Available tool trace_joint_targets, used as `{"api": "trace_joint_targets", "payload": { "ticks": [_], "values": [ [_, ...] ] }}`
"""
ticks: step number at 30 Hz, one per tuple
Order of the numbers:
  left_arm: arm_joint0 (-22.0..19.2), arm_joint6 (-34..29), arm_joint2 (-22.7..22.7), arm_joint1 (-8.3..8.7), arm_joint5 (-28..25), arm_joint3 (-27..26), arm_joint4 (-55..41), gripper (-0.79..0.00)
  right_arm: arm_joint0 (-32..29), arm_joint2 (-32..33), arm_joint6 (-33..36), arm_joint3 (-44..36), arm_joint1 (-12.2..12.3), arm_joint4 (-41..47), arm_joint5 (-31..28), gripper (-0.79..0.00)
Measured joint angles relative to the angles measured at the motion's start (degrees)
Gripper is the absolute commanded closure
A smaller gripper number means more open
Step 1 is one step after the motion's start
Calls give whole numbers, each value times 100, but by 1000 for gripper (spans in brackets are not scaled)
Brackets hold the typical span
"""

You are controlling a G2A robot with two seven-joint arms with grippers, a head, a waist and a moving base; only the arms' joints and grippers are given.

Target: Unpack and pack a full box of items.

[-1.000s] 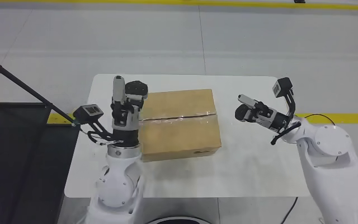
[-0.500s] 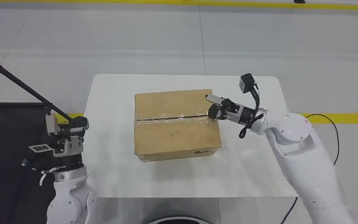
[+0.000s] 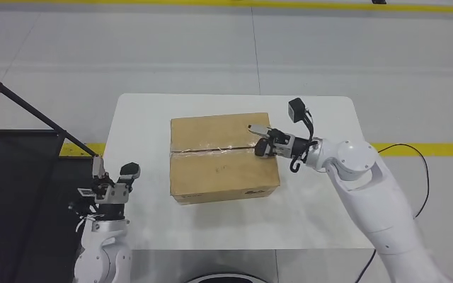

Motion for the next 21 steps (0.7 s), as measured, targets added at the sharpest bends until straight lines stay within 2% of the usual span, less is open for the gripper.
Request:
{"api": "trace_joint_targets", "payload": {
  "ticks": [8, 21],
  "values": [
    [-19, -353, 377, 15, -191, 234, -227, -785, 10, -184, -95, 142, -77, 129, -113, -785],
    [-26, -338, 636, 51, -367, 341, -255, -785, 418, -849, -426, 648, -392, 525, -522, -785]
  ]
}}
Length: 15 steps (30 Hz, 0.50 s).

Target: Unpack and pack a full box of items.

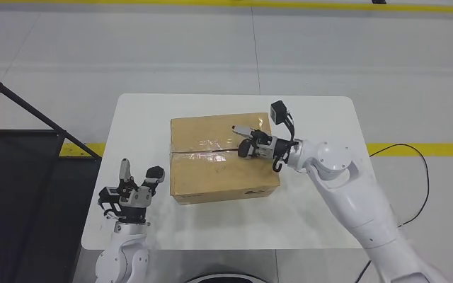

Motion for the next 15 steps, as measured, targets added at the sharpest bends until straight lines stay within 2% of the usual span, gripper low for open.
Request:
{"api": "trace_joint_targets", "payload": {
  "ticks": [15],
  "values": [
    [-8, -7, 28, 64, 14, -41, -164, -785, 876, -1295, -283, 1093, -753, 645, -499, -785]
  ]
}}
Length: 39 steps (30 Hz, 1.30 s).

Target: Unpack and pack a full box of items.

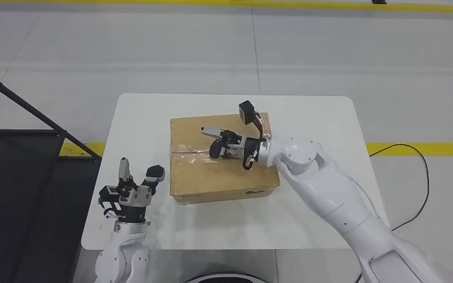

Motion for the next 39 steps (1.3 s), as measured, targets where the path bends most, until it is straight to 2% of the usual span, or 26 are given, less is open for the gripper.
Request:
{"api": "trace_joint_targets", "payload": {
  "ticks": [8, 20, 26, 32, 39],
  "values": [
    [-8, -66, -28, 41, 60, 32, -117, -785, 406, -569, -310, 479, -498, 226, -167, -785],
    [54, -145, -103, 96, 56, 57, -313, -785, 799, -1066, -681, 1038, -1197, 419, -484, -785],
    [94, -141, -171, 122, 37, 29, -390, -785, 993, -1175, -460, 1408, -1464, 422, -523, -785],
    [91, -121, -180, 145, 64, 18, -406, -785, 1108, -999, -84, 1556, -1489, 217, -518, -785],
    [37, -115, -131, 159, 109, 53, -370, -785, 937, -576, 360, 1089, -1260, -220, -176, -785]
  ]
}}
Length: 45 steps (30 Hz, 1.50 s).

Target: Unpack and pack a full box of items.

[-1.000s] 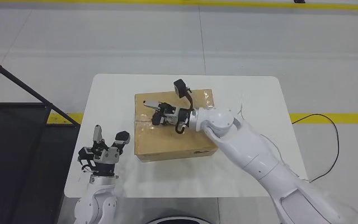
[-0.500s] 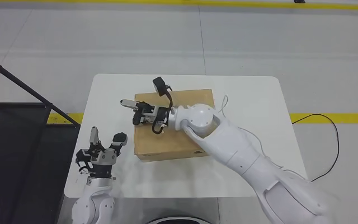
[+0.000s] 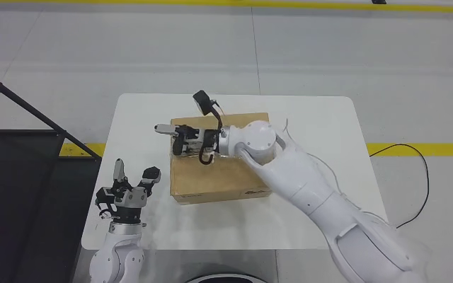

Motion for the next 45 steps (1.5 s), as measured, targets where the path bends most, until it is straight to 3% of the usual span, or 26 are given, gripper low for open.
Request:
{"api": "trace_joint_targets", "payload": {
  "ticks": [6, 16, 26, 45],
  "values": [
    [1, 0, -1, 0, -1, -1, -1, -785, -293, 404, 480, -509, 274, -494, 515, -785],
    [1, 0, -1, 0, -1, -1, -1, -785, -809, 1091, 586, -1169, 645, -1307, 1154, -785],
    [1, 0, -1, 0, -1, -1, -1, -785, -1615, 2176, 572, -2321, 1080, -2084, 1727, -785],
    [1, 0, -1, 0, -1, -1, -1, -785, -2724, 3559, 504, -3476, 1553, -3171, 2452, -785]
  ]
}}
